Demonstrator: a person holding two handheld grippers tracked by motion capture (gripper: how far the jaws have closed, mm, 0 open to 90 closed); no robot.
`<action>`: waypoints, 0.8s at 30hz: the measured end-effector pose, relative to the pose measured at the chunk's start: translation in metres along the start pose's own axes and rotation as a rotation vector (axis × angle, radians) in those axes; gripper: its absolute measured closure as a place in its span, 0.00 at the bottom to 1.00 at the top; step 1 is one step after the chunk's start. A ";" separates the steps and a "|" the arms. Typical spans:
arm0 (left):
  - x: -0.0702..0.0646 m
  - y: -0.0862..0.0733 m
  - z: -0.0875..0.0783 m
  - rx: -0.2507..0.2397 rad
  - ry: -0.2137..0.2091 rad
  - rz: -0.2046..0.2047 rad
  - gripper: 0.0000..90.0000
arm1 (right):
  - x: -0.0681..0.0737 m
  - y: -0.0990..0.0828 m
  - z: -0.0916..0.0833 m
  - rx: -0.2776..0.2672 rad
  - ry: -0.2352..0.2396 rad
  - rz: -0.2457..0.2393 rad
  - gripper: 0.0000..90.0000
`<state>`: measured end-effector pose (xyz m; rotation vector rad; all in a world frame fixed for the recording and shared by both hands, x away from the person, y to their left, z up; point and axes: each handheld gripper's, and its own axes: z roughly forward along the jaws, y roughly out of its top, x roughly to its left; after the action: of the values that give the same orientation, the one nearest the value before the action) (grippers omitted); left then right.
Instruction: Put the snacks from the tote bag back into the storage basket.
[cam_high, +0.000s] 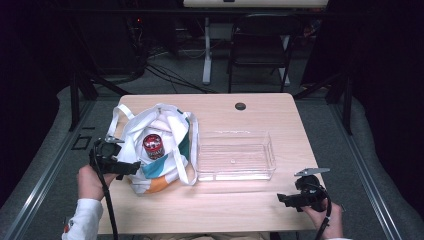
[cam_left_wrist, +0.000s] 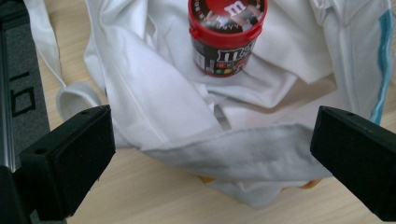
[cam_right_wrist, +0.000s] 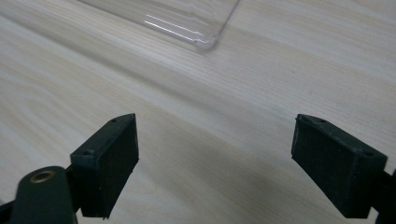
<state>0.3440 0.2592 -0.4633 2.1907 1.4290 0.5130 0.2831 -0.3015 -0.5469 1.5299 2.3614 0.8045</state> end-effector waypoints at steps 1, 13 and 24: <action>-0.001 0.002 0.001 -0.002 -0.001 0.003 0.00 | 0.002 0.000 0.000 -0.025 -0.009 0.005 0.17; -0.005 0.027 0.007 -0.027 -0.024 0.013 0.00 | 0.000 -0.004 -0.006 -0.089 0.019 0.032 0.16; -0.008 0.044 0.019 -0.028 -0.035 0.017 0.00 | 0.003 -0.006 -0.004 -0.059 0.052 -0.014 0.16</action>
<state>0.3840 0.2333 -0.4544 2.1806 1.3785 0.4950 0.2753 -0.3015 -0.5468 1.4847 2.3600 0.9123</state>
